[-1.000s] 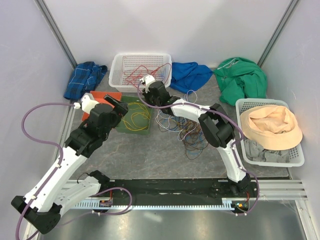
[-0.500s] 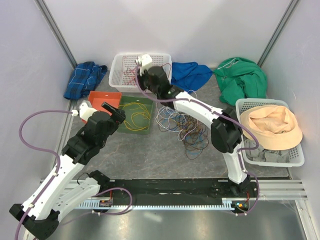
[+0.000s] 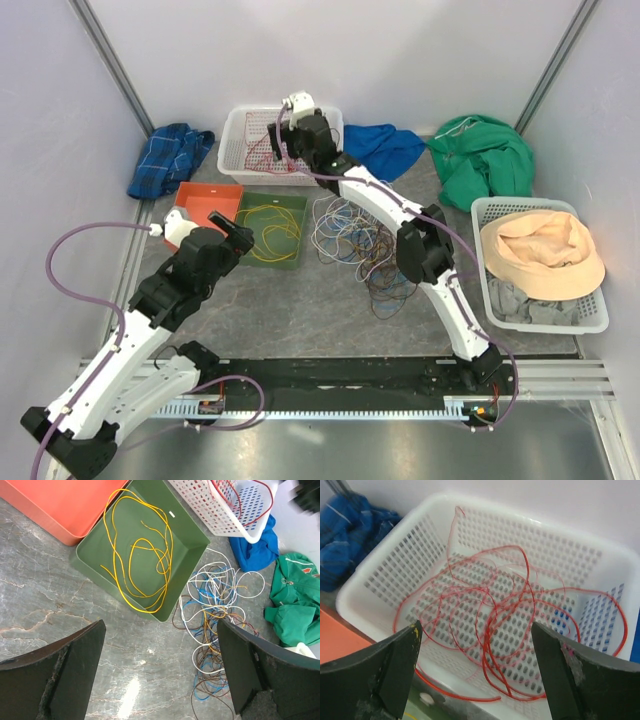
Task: Untangle the cables
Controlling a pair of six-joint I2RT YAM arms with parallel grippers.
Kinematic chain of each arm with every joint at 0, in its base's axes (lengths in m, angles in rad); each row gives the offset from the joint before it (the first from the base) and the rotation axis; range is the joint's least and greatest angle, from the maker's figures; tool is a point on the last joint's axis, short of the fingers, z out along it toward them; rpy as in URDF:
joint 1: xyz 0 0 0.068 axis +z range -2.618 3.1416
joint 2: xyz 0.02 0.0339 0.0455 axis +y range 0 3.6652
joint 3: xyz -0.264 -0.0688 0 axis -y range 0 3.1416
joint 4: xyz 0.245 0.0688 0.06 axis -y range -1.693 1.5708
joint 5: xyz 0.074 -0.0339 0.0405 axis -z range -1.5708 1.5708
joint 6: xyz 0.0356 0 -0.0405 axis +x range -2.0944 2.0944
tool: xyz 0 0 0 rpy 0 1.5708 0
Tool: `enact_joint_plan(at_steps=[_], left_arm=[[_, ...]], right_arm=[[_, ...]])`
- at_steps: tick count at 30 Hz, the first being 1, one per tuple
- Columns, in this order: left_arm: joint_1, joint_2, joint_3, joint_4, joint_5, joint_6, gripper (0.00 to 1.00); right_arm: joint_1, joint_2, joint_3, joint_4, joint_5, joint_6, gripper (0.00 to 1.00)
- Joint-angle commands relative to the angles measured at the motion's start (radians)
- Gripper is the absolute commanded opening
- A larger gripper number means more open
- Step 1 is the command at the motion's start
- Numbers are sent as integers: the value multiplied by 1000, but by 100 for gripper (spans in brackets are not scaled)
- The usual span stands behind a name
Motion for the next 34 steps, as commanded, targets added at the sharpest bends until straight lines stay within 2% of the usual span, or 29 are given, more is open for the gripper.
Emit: enact_joint_plan(at_steps=[1, 6, 7, 14, 19, 22, 25, 29, 34], left_arm=[[-2, 4, -10, 14, 11, 27, 100], [-2, -13, -31, 23, 25, 17, 100], [-2, -16, -39, 27, 33, 19, 100], [-3, -11, -94, 113, 172, 119, 100], [-11, 96, -100, 126, 264, 168, 100], [-32, 134, -108, 142, 293, 203, 100], [-61, 138, -133, 191, 301, 241, 100], [-86, 101, -183, 306, 378, 313, 99], [-103, 81, -218, 354, 375, 339, 99]], right_arm=[[32, -171, -233, 203, 98, 31, 98], [80, -413, -522, 390, 204, 70, 98], [86, -449, -620, 406, 219, 86, 98], [141, -816, -1087, 520, 222, 215, 98], [215, -1021, -1330, 451, 261, 212, 98], [259, -1142, -1444, 350, 299, 228, 98], [299, -1262, -1551, 239, 331, 273, 98], [394, -1472, -1708, 120, 351, 277, 98], [422, -1726, -1858, 12, 408, 341, 98]])
